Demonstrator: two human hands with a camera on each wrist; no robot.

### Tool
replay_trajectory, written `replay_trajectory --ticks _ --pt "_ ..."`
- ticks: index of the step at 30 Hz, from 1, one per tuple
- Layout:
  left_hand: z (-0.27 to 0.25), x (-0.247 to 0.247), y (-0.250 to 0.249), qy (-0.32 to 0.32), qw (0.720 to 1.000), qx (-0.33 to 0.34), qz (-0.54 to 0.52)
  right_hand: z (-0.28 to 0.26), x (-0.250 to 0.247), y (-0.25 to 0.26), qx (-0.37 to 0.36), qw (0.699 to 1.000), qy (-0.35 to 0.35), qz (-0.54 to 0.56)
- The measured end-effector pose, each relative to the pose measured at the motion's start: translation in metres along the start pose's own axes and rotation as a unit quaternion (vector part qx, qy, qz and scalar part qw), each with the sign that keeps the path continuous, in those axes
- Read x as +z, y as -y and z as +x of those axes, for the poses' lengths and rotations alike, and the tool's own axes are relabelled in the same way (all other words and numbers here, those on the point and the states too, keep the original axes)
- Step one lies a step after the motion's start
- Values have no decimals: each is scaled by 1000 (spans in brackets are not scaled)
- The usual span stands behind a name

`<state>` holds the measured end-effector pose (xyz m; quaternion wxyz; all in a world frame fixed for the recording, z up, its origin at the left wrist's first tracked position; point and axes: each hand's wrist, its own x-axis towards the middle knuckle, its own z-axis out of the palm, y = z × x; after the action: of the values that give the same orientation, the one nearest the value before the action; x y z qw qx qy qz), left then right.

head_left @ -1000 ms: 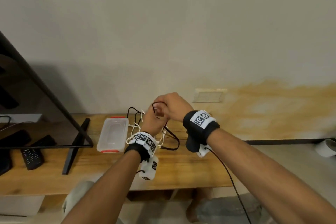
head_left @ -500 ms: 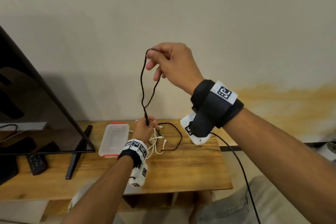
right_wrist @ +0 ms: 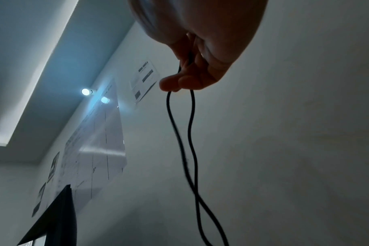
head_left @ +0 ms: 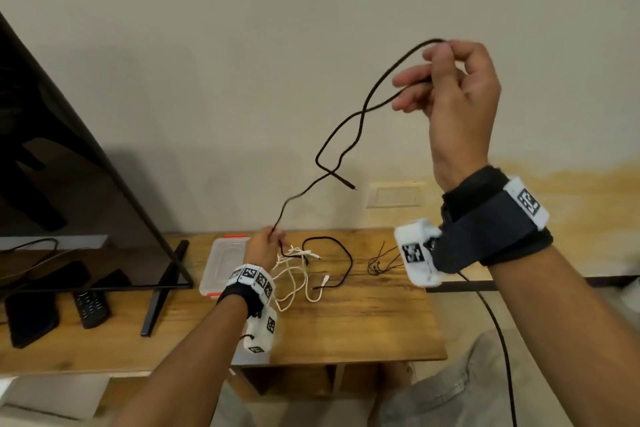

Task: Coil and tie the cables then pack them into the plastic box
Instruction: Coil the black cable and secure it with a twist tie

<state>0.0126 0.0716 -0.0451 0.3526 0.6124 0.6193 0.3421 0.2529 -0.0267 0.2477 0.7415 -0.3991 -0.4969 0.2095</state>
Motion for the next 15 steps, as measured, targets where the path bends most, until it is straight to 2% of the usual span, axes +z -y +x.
replay_trajectory --ticks 2,5,8,10,12,14,15 --pt "2 -6 -10 -29 996 33 -78 -21 -12 -17 57 998 8 -8" --pt "4 -21 -42 -67 987 75 -124 -60 -25 -52 186 982 31 -27" --pt "1 -41 -82 -100 977 118 -147 -105 -30 -94 322 943 80 -31" --pt "-2 -50 -98 -116 973 157 -125 -134 -32 -126 387 916 100 -33" --pt "-8 -52 -106 -104 971 175 -129 -158 -34 -159 444 890 98 -42" --pt "-18 -50 -108 -86 970 180 -141 -180 -36 -194 484 861 109 -113" --pt "-24 -47 -108 -80 970 182 -143 -191 -38 -210 489 843 137 -177"
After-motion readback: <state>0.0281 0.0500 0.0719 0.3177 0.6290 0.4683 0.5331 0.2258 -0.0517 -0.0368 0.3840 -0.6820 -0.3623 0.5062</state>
